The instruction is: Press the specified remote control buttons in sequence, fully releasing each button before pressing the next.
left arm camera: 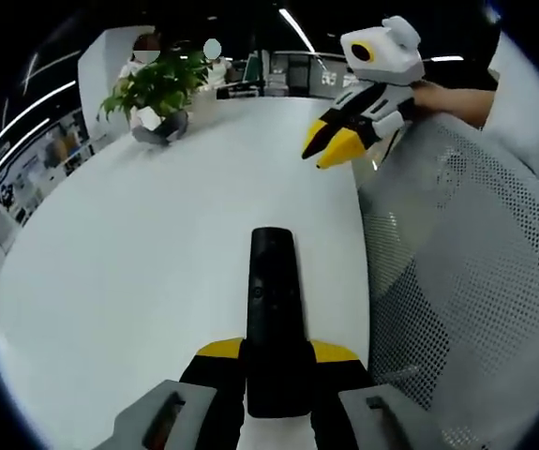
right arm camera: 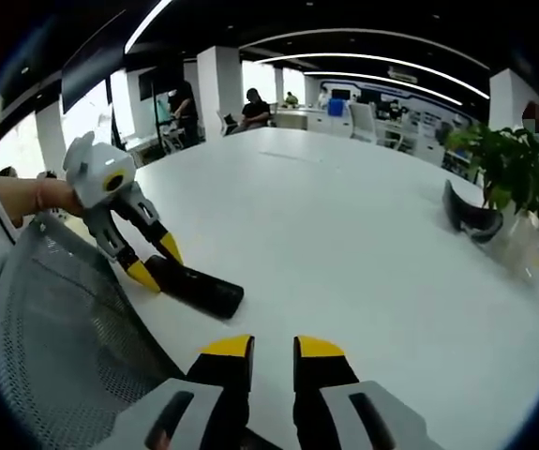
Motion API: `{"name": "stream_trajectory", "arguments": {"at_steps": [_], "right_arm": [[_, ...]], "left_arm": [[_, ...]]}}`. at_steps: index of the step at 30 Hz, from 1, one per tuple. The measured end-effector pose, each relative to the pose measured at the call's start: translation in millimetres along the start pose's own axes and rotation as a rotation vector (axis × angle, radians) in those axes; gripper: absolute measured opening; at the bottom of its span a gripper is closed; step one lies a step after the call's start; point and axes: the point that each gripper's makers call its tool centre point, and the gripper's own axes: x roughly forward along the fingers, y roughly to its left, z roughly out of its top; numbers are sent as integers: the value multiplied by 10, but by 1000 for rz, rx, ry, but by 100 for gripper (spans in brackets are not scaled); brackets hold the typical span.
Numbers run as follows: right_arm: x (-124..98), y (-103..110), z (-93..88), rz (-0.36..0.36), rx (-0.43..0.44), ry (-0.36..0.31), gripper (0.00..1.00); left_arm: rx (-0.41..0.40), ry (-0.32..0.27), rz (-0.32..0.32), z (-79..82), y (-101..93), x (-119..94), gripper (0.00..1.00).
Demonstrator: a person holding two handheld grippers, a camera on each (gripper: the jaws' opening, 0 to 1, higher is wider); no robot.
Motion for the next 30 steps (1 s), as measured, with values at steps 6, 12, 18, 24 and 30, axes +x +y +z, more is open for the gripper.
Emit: {"name": "stream_trajectory", "arguments": {"at_steps": [6,12,18,24,30], "right_arm": [[7,18,-7,7,-10,8,13],[19,44,-18,21,-25,18,12],[22,53,-31,25,-33,27,12],[35,142,-1,86,-46,22,12],[100,265,-12,217,-173,100,3]], "left_arm": [[-6,-18,4,0,-26,5,24],[-19,-43,16,5,-47,2,24],[-29,-73,24,7,-48,1,24],[-40,-98,24,14,-49,-1,24],[-30,-104,22,20,-65,-5,24]]}}
